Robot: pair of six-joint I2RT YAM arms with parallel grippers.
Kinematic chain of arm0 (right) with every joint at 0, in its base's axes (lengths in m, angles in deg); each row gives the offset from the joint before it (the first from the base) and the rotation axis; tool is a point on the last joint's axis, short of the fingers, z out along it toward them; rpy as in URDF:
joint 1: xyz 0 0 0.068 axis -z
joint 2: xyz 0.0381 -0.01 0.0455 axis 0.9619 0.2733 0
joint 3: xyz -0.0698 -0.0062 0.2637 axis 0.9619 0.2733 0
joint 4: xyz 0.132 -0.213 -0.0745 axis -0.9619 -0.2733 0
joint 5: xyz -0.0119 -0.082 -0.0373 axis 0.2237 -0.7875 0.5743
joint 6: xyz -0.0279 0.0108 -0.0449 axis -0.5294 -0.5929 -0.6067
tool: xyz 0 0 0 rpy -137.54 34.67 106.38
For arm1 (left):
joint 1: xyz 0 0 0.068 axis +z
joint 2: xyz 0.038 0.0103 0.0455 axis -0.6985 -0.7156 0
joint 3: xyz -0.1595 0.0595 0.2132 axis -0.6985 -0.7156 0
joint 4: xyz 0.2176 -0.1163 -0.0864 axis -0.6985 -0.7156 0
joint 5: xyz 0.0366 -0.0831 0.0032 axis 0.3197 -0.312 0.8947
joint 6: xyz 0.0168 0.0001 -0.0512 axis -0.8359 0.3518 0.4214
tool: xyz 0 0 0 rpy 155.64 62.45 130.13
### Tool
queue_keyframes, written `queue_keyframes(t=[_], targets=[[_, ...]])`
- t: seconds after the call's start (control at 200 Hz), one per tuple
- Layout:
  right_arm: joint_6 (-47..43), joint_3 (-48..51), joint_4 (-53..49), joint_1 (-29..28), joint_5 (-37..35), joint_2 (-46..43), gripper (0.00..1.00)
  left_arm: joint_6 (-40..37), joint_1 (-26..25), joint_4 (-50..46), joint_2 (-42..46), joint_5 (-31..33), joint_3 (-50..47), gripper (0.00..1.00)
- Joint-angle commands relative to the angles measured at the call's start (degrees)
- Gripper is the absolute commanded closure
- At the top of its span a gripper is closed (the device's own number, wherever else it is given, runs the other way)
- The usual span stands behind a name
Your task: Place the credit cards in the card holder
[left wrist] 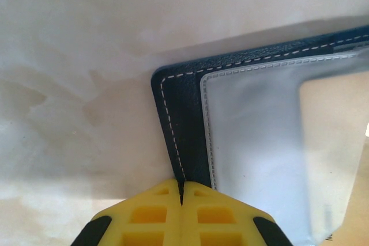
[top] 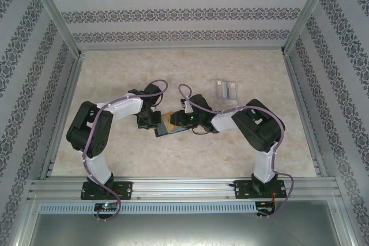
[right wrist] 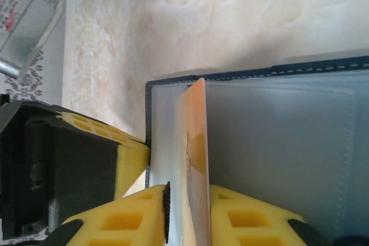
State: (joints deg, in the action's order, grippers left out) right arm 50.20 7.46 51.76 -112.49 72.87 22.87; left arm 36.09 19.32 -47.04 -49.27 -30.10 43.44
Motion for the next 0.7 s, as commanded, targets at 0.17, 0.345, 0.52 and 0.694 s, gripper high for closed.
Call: queue_keyframes(t=[0.17, 0.345, 0.52, 0.694], targets=[[-5.57, -1.94, -8.33, -0.11, -4.45, -1.93, 0.74, -0.83, 0.58, 2.51, -1.86, -0.2, -2.15, 0.93], [-6.38, -2.55, -10.15, -0.56, -4.62, -1.96, 0.81, -0.85, 0.61, 2.71, -1.98, -0.36, -2.25, 0.93], [-4.69, -2.72, -9.86, -2.7, -4.76, -1.68, 0.91, -0.62, 0.62, 3.01, -1.99, -0.49, -2.31, 0.93], [-3.45, -3.64, -10.17, -3.63, -5.48, -1.24, 0.96, -0.49, 0.71, 3.47, -2.16, -1.07, -2.5, 0.93]])
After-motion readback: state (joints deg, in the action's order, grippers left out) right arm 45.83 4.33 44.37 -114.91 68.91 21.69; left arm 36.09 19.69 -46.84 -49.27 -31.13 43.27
